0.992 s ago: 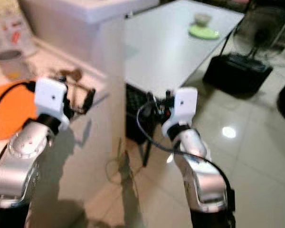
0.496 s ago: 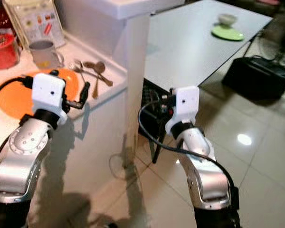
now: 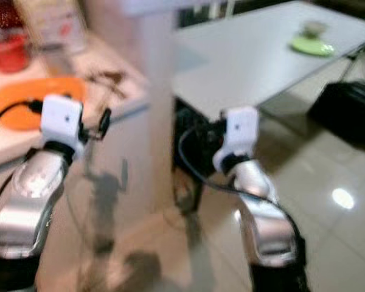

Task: Setting the table

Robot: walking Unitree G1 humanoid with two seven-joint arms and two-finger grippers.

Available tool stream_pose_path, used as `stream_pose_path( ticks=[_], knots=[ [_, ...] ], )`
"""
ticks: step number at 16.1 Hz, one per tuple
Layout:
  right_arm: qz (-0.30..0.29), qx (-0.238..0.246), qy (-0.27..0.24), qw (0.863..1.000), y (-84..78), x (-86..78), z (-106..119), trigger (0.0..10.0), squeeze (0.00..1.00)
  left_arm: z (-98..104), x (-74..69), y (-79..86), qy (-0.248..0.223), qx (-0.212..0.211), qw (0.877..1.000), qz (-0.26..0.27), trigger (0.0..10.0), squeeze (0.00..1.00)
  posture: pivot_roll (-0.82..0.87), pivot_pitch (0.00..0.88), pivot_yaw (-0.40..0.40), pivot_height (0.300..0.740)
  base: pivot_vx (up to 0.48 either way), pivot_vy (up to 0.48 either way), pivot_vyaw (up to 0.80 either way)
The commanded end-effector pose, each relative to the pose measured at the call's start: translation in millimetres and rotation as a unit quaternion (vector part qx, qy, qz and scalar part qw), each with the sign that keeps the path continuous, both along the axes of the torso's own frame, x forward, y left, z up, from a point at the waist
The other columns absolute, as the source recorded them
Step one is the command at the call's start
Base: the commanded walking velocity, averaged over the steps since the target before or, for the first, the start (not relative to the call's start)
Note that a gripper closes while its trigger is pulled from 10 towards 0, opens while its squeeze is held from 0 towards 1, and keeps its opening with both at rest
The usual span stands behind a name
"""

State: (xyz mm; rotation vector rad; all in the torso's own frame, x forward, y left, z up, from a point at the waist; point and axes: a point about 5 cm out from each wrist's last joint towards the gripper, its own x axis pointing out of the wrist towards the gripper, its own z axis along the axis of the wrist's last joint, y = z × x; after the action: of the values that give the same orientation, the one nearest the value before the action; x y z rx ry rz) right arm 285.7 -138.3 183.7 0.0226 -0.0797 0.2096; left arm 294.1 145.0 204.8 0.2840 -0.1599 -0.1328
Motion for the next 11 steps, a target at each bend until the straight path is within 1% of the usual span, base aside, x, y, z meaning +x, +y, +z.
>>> stream_pose_path(
  ticks=[1, 3, 5, 7, 11],
  knots=[
    [-0.005, -0.001, -0.002, 1.0, -1.2, 0.8, 2.4, 10.0, 0.0, -0.7, 1.2, -1.3, 0.003, -0.004, 1.0, -0.008, 10.0, 0.0, 0.03, 0.0, -0.019, 0.74, 0.0, 0.0, 0.0],
    [-0.006, -0.002, -0.002, 1.0, -1.4, 1.0, 2.4, 10.0, 0.0, 0.3, 3.7, 0.0, 0.001, -0.002, 1.0, -0.008, 10.0, 0.0, 0.03, 0.0, -0.018, 0.74, 0.0, 0.0, 0.0],
    [-0.008, 0.0, -0.001, 1.0, -1.9, 1.0, 2.2, 10.0, 0.0, 2.2, 6.6, 3.0, 0.001, -0.016, 1.0, 0.001, 10.0, 0.0, 0.03, 0.0, -0.017, 0.74, 0.279, 0.0, 0.0],
    [-0.008, 0.0, -0.001, 1.0, -2.2, 1.2, 2.4, 10.0, 0.0, 2.2, 7.5, 4.2, 0.002, -0.017, 1.0, 0.003, 10.0, 0.0, 0.03, 0.0, -0.019, 0.74, 0.302, 0.0, 0.0],
    [-0.006, -0.016, -0.001, 1.0, -2.3, 1.7, 2.2, 10.0, 0.0, 1.4, 7.2, 4.5, 0.004, -0.024, 1.0, 0.001, 10.0, 0.0, 0.03, 0.0, -0.019, 0.74, 0.339, 0.0, 0.0]
  ],
)
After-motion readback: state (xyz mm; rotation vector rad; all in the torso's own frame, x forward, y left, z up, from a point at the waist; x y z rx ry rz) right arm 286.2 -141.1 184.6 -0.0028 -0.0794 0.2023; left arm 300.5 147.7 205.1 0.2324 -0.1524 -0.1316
